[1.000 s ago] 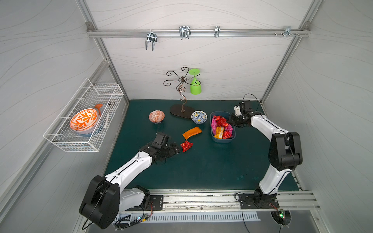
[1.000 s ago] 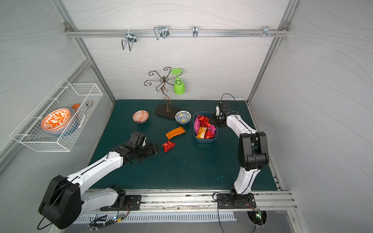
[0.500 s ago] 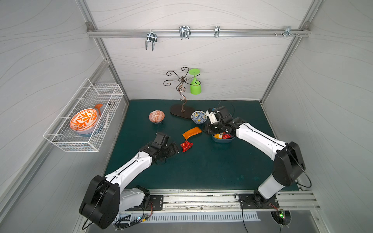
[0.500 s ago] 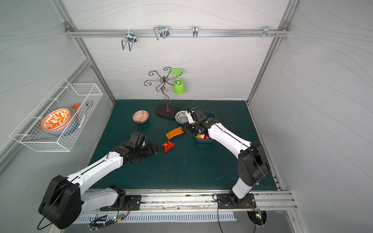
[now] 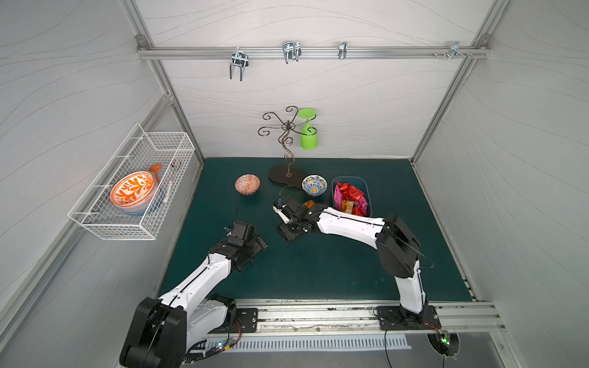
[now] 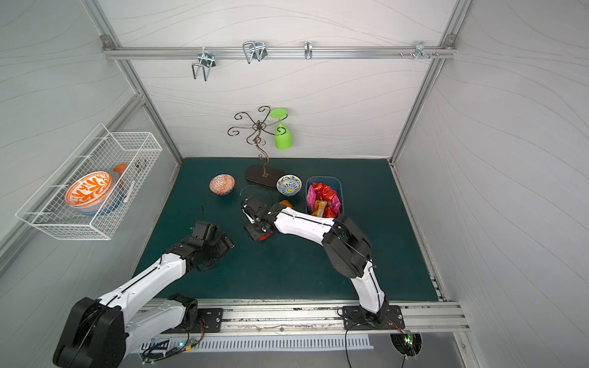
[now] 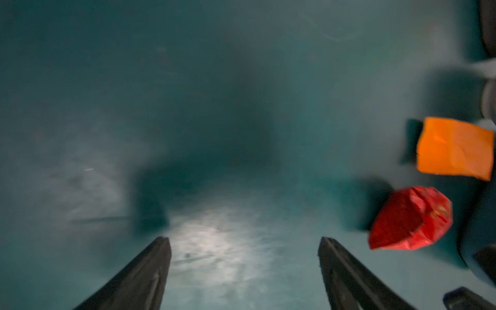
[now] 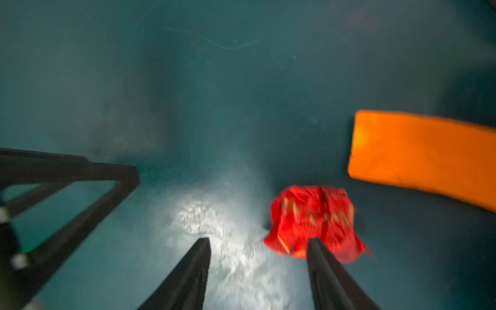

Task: Put the tea bags into the storage box
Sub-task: Pick up the tea bag from the center of the board.

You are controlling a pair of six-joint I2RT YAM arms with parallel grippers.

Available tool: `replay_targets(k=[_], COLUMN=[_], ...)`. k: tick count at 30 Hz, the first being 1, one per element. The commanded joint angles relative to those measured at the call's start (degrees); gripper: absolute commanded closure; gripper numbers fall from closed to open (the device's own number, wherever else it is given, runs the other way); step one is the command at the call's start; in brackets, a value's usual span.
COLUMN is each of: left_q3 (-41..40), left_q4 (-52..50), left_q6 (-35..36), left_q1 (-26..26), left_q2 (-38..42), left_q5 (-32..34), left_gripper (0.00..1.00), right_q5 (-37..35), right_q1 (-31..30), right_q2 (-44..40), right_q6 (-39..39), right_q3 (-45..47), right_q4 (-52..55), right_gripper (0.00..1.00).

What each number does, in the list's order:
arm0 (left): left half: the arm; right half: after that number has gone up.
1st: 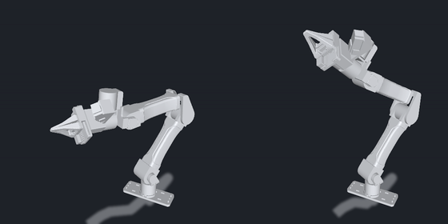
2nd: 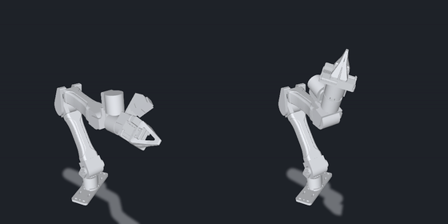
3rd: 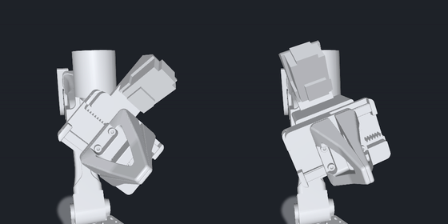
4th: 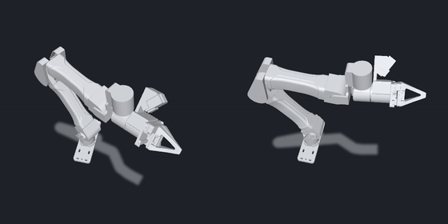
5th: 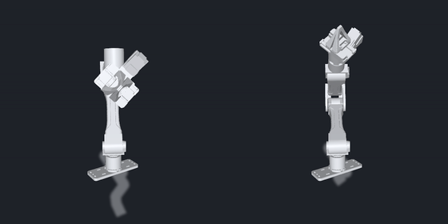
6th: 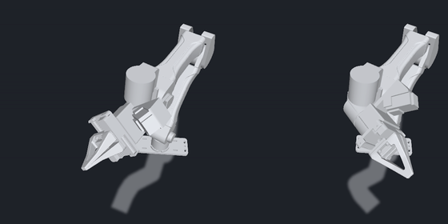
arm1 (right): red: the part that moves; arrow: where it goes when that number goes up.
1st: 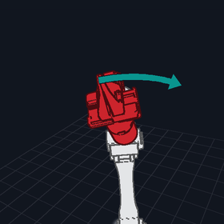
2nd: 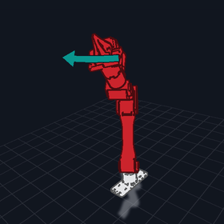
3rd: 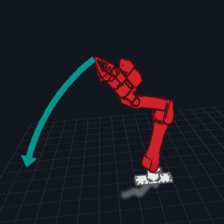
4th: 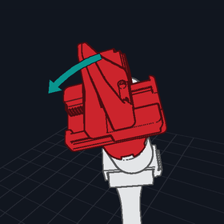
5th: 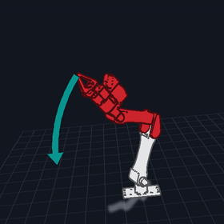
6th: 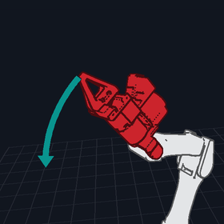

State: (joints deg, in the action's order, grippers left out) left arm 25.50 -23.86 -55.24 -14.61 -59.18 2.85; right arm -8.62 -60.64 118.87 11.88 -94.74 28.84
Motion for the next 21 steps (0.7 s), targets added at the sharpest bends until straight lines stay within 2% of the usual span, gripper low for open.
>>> replay_targets(k=[1,5,13,17,21], left_q3=[-0.2,-0.2,0.5,0.9,1.1], left_q4=[-0.1,-0.1,0.2,0.2,0.2], left_q6=[-2.8,-2.8,-2.8,-2.6,-2.5], left_q1=[0.7,0.7,0.7,0.7,0.7], left_q2=[1.2,1.3,0.3,-0.1,-0.1], left_q5=[0.4,0.2,0.0,0.2,0.0], left_gripper=[0.1,0.1,0.1,0.1,0.1], right_q5=[-8.1,-12.2,-17.2,-17.5,-18.0], right_q1=[-1.5,-2.2,-3.7,-4.3,-4.3], right_q2=[3.4,7.2,9.1,9.6,10.1], right_q6=[-4.1,-5.6,-8.1,-8.4,-9.0], right_q3=[-6.1,-10.4,-10.4,-9.7,-9.6], right_q4=[6.1,9.7,11.2,11.0,10.4], right_gripper=[0.36,0.36,0.39,0.4,0.47])
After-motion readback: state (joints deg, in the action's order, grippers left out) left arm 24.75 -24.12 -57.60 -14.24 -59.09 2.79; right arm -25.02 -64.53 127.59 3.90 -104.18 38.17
